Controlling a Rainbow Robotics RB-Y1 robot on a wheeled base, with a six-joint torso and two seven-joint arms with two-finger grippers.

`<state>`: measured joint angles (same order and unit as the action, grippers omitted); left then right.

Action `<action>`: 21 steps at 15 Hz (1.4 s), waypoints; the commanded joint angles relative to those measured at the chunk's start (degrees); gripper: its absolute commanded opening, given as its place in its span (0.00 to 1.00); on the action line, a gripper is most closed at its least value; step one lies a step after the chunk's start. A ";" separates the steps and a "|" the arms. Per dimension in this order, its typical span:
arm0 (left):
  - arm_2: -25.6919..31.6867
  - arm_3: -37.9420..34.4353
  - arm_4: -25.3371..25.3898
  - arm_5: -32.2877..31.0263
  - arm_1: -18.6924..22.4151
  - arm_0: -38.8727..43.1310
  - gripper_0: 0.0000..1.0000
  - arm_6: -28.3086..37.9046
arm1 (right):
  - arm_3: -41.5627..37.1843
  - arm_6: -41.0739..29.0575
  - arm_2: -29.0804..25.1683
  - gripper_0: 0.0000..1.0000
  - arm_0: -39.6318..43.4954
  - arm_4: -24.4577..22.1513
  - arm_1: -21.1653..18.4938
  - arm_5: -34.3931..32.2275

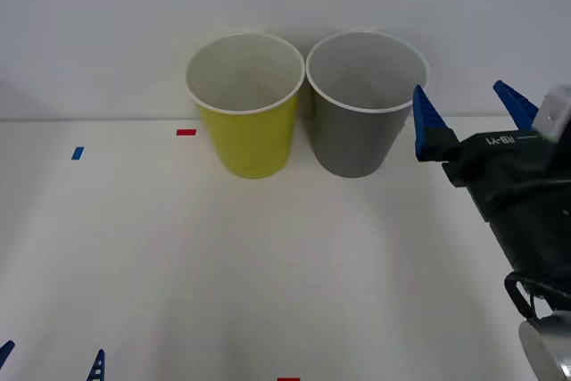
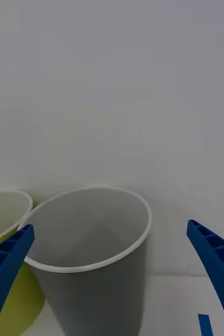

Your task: Put cans in the gray bin and PET bottles in the light green bin.

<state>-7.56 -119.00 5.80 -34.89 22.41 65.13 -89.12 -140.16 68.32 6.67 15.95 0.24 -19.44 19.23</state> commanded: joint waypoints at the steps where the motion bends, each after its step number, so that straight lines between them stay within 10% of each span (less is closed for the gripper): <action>1: 0.00 0.00 0.00 0.00 0.00 0.00 1.00 0.00 | 8.32 0.32 0.28 1.00 5.76 -0.59 -1.83 -16.50; 10: 0.00 0.00 0.00 0.00 0.00 0.00 1.00 0.00 | 23.79 0.15 -1.48 1.00 18.33 0.03 -7.54 -48.41; 21: 0.00 0.00 0.00 0.00 0.00 0.00 1.00 0.00 | 24.23 0.06 -1.83 1.00 38.63 6.88 -11.14 -51.49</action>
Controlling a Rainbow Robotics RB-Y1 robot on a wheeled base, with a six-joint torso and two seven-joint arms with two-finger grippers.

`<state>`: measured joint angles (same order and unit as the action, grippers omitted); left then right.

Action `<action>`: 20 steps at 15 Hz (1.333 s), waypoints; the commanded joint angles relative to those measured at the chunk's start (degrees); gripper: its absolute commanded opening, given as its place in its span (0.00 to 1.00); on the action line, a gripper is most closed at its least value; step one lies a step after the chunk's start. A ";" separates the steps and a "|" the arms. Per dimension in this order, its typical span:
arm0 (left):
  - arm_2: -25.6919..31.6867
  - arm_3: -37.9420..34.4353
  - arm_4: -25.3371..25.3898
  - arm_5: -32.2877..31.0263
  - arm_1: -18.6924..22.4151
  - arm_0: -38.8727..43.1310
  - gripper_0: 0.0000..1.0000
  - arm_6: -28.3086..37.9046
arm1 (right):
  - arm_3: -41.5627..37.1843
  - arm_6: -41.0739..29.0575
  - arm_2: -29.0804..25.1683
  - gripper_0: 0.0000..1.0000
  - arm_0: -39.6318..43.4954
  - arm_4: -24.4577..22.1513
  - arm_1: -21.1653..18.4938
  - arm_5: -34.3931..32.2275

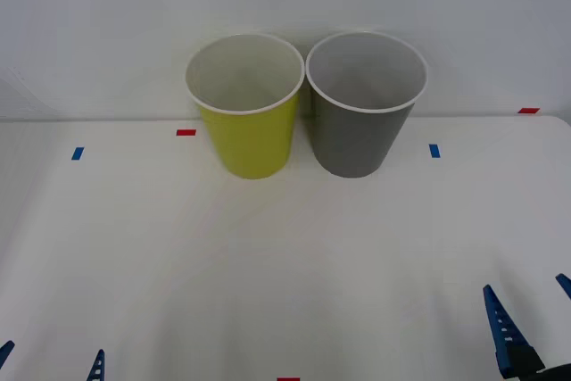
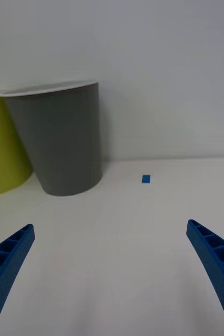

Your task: Put cans in the gray bin and PET bottles in the light green bin.

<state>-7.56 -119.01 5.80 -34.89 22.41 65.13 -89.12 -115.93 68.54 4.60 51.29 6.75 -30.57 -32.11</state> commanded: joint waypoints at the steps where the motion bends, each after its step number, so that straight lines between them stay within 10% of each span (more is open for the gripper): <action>1: 0.00 0.00 0.00 0.00 0.00 0.00 1.00 0.00 | 0.00 -0.25 0.40 1.00 4.61 0.37 0.07 -0.14; 20: 0.00 0.00 0.00 0.00 0.00 0.00 1.00 0.00 | 0.00 -0.78 3.74 1.00 9.36 0.37 -0.98 0.21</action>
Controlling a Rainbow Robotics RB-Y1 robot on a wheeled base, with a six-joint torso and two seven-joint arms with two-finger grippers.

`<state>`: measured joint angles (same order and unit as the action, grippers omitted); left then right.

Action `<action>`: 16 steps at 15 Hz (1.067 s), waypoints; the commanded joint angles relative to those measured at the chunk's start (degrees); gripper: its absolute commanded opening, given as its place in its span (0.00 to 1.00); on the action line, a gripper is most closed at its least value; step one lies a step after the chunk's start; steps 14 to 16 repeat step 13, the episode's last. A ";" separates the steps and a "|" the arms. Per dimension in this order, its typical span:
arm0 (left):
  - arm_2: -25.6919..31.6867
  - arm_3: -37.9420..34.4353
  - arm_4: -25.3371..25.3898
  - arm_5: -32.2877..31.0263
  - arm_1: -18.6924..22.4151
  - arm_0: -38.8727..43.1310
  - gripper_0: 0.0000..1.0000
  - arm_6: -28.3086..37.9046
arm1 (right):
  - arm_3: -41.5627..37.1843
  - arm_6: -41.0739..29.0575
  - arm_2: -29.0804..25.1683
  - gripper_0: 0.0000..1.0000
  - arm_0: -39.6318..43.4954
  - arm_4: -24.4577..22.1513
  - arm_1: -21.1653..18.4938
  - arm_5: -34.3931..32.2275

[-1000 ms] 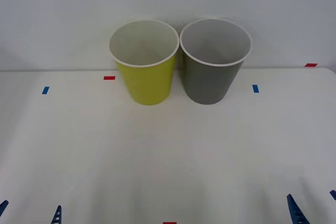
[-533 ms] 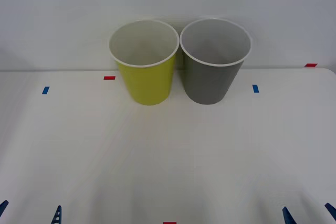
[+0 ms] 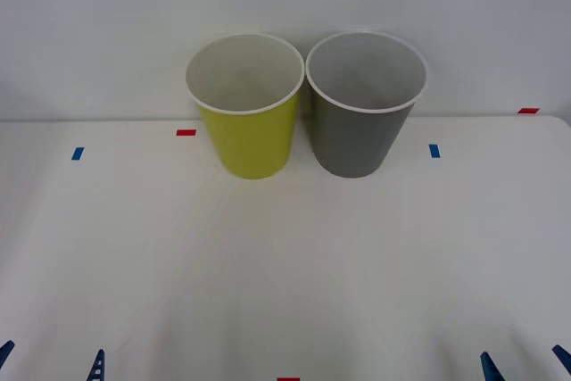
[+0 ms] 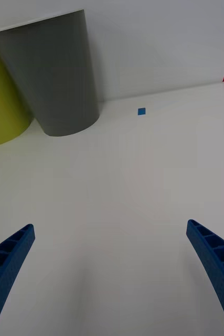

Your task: Put cans in the gray bin and PET bottles in the light green bin.

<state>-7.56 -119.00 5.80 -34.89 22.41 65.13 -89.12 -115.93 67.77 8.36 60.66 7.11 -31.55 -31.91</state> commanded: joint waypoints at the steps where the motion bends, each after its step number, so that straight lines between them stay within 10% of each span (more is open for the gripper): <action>1: 0.00 0.00 0.00 0.00 0.00 0.00 1.00 0.00 | 0.00 -0.01 -0.01 1.00 -0.01 0.01 0.00 0.01; 16: 0.00 0.00 0.00 0.00 0.00 0.00 1.00 0.00 | 0.00 -0.01 -0.01 1.00 -0.01 0.01 0.00 0.01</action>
